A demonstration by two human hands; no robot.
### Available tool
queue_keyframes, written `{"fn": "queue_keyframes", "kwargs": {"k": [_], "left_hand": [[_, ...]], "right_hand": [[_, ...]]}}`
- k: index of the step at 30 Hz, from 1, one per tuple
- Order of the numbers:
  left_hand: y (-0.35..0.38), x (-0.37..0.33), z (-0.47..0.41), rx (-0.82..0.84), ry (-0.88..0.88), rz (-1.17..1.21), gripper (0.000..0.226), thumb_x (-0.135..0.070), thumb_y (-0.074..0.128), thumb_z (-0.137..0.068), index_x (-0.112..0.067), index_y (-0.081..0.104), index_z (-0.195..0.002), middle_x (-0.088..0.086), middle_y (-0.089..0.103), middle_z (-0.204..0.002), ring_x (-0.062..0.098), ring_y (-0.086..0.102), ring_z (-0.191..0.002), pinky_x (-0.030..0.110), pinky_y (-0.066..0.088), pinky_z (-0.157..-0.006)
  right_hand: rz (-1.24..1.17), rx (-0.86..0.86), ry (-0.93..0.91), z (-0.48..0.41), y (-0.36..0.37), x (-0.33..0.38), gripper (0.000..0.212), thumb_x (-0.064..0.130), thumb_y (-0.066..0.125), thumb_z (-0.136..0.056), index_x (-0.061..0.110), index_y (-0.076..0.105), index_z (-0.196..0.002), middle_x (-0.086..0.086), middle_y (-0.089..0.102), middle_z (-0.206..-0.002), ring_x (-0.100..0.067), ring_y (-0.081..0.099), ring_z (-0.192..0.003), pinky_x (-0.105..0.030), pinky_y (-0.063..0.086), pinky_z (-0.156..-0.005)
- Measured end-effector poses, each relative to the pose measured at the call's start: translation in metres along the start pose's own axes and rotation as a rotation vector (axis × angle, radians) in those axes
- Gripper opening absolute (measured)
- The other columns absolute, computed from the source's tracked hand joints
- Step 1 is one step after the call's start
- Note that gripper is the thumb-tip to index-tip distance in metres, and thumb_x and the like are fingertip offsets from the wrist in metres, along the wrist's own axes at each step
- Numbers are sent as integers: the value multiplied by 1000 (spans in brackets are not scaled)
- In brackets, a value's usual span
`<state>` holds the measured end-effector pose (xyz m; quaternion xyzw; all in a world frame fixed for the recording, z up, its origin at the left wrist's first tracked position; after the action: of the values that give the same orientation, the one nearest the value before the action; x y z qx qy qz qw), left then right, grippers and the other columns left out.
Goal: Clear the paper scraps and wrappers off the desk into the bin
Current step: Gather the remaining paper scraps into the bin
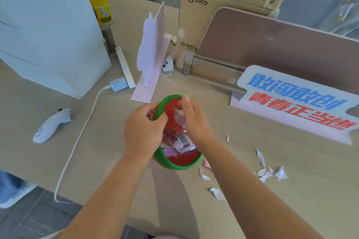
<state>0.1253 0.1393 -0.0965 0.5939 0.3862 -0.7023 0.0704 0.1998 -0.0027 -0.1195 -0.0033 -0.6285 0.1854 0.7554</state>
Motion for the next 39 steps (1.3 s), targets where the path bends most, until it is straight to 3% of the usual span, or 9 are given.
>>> {"fn": "queue_keyframes", "kwargs": {"k": [4, 9, 11, 14, 17, 20, 32, 35, 39], "left_hand": [[0, 1, -2, -5, 10, -27, 15, -26, 67, -76, -30, 72, -90, -10, 66, -70, 12, 62, -70, 32, 50, -67], [5, -6, -1, 30, 90, -41, 17, -19, 66, -79, -23, 74, -93, -11, 65, -67, 4, 60, -66, 22, 48, -65], [7, -7, -2, 43, 109, -59, 17, -16, 66, -80, -18, 74, -94, -15, 55, -60, -6, 54, -61, 8, 37, -57], [12, -7, -2, 68, 122, -89, 18, -15, 67, -81, -17, 74, -97, -18, 53, -61, -12, 52, -62, 4, 35, -55], [15, -6, -5, 85, 109, -98, 20, -16, 66, -81, -20, 74, -99, -16, 59, -66, -1, 56, -63, 9, 37, -58], [15, -6, -8, 88, 110, -103, 20, -17, 67, -80, -21, 74, -98, -17, 58, -66, -1, 55, -62, 9, 36, -59], [18, -7, -18, 86, 143, -92, 18, -19, 68, -78, -33, 72, -88, -5, 69, -70, 19, 64, -71, 38, 54, -70], [19, -10, -19, 89, 172, -77, 28, -14, 68, -79, -41, 66, -84, 0, 68, -69, 20, 61, -69, 29, 52, -68], [17, -9, -23, 89, 159, -67, 32, -14, 68, -79, -45, 62, -84, 2, 68, -73, 19, 62, -71, 25, 49, -65]], "right_hand": [[-65, -173, -95, 14, -46, -3, 32, 32, 38, -97, 17, 62, -83, 6, 63, -77, 5, 56, -69, -13, 44, -66], [195, -418, -33, 45, -110, -76, 12, 28, 50, -92, 21, 58, -96, 4, 56, -96, -9, 54, -91, -27, 40, -79], [397, -388, 24, 58, -109, -123, 28, 33, 57, -86, 20, 54, -111, 0, 49, -115, -21, 51, -106, -31, 41, -84], [638, -292, 115, 71, -87, -179, 71, 54, 61, -73, 24, 38, -133, -12, 30, -140, -35, 37, -126, -46, 39, -100], [840, -184, 196, 76, -65, -215, 100, 75, 50, -64, 30, 11, -144, -15, 0, -153, -34, 3, -141, -50, 12, -114], [952, -193, 136, 74, -56, -223, 103, 83, 37, -64, 30, -2, -144, -17, -8, -155, -29, -16, -140, -49, -4, -115], [968, -301, 119, -6, -93, -211, 82, 69, 46, -78, 31, 16, -145, -16, -3, -156, -30, -9, -143, -48, -1, -116], [953, -265, 72, -18, -96, -215, 65, 65, 43, -82, 30, 34, -136, -9, 22, -152, -26, 9, -142, -46, 8, -115], [895, -360, -86, -22, -101, -203, 46, 51, 42, -82, 20, 61, -110, -6, 55, -122, -29, 42, -119, -42, 31, -101]]}}
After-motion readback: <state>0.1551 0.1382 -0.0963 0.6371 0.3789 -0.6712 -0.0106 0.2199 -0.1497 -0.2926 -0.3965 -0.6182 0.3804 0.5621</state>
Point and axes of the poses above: each hand's wrist, its own z-axis away from the middle knuckle, its own y-axis out of the palm, x = y × z, the point moved 10 cm from there along -z, towards the middle knuckle
